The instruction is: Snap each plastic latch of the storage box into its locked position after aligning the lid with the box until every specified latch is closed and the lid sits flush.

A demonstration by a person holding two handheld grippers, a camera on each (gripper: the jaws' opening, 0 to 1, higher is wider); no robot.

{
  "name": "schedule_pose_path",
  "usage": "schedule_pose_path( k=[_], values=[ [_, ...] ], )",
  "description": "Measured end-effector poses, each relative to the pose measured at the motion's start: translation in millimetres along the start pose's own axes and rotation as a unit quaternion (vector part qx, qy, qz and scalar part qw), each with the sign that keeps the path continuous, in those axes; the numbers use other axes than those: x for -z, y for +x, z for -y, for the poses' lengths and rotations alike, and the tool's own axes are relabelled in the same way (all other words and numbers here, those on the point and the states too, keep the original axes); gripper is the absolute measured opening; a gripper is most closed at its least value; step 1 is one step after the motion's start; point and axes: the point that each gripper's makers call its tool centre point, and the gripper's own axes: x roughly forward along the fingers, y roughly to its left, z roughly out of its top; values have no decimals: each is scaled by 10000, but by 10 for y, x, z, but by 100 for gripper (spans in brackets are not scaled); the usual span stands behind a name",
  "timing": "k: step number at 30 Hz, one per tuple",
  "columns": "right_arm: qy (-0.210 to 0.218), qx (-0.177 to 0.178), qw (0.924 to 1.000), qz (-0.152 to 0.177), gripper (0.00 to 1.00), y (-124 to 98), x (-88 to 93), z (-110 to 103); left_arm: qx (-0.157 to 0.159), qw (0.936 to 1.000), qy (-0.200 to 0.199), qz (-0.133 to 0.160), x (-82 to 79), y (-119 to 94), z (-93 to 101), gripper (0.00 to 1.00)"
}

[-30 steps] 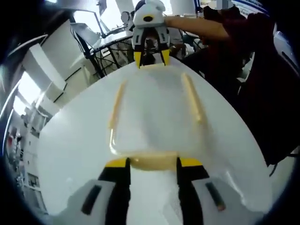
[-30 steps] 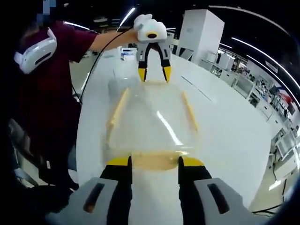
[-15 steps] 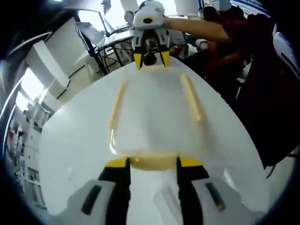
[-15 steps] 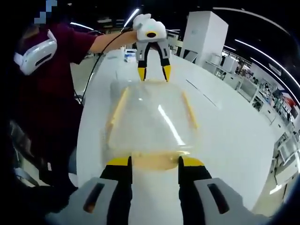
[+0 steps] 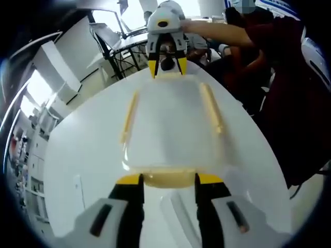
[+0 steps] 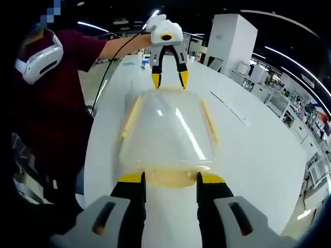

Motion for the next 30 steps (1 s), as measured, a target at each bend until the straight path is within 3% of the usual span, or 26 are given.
schedule_pose_path(
  k=[30],
  values=[
    [-190, -256, 9995, 81, 36, 232, -270, -153, -152, 9995, -288, -21, 265, -236, 213, 37]
  ],
)
